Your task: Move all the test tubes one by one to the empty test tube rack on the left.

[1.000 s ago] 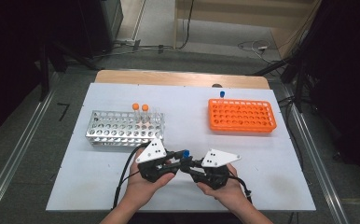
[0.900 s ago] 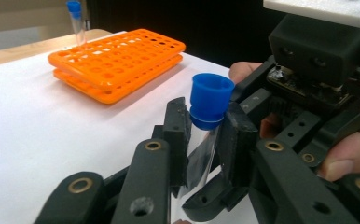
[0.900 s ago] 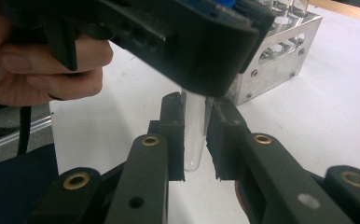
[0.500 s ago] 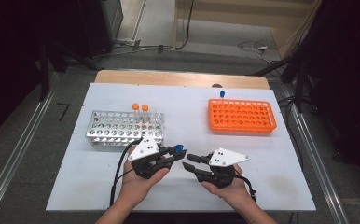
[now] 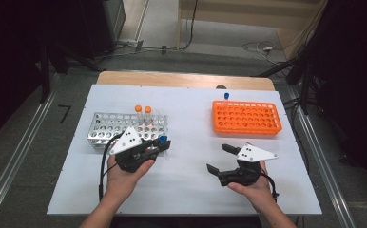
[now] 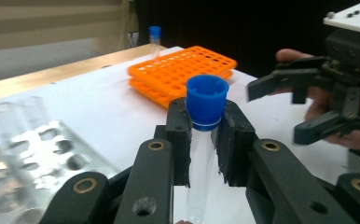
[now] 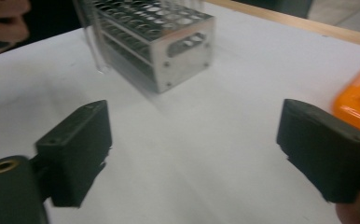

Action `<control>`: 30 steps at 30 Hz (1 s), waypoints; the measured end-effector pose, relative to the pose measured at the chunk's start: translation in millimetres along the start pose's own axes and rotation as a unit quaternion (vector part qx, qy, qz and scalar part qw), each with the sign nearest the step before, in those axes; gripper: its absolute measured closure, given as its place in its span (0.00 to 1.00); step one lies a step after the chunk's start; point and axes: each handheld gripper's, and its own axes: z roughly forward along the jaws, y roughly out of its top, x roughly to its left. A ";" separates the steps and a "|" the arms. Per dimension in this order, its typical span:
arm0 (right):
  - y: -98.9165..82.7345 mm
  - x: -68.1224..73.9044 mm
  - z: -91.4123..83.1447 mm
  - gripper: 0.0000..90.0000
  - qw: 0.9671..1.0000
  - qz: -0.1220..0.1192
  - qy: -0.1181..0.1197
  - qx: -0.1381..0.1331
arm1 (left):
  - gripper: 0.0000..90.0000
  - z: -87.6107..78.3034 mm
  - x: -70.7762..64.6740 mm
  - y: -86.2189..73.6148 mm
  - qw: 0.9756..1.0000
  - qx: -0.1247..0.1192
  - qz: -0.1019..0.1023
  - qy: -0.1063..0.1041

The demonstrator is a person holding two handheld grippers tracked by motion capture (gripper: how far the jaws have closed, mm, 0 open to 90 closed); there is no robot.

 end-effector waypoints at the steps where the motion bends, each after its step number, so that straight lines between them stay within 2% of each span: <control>1: -0.9 -3.2 -3.0 0.08 1.000 0.002 -0.007 -0.002 | 0.86 -2.7 3.7 1.7 1.000 -0.001 -0.002 0.005; 6: -7.4 -17.6 -16.1 0.05 0.999 0.013 -0.035 -0.001 | 0.86 -14.2 21.5 10.0 0.999 -0.010 -0.004 0.030; 11: -14.3 -28.0 -28.0 0.05 0.999 0.017 -0.052 0.001 | 0.86 -23.8 37.2 15.5 0.998 -0.017 -0.008 0.055; 17: -22.0 -38.1 -41.1 0.05 0.998 0.028 -0.063 0.002 | 0.86 -28.8 59.3 19.8 0.996 -0.017 -0.011 0.090; 22: -28.7 -44.7 -48.0 0.05 0.997 0.031 -0.071 0.005 | 0.86 -26.6 79.6 22.5 0.992 -0.017 -0.020 0.120; 30: -31.4 -49.6 -48.8 0.05 0.996 0.037 -0.078 0.005 | 0.86 -16.1 106.1 23.6 0.985 -0.026 -0.038 0.167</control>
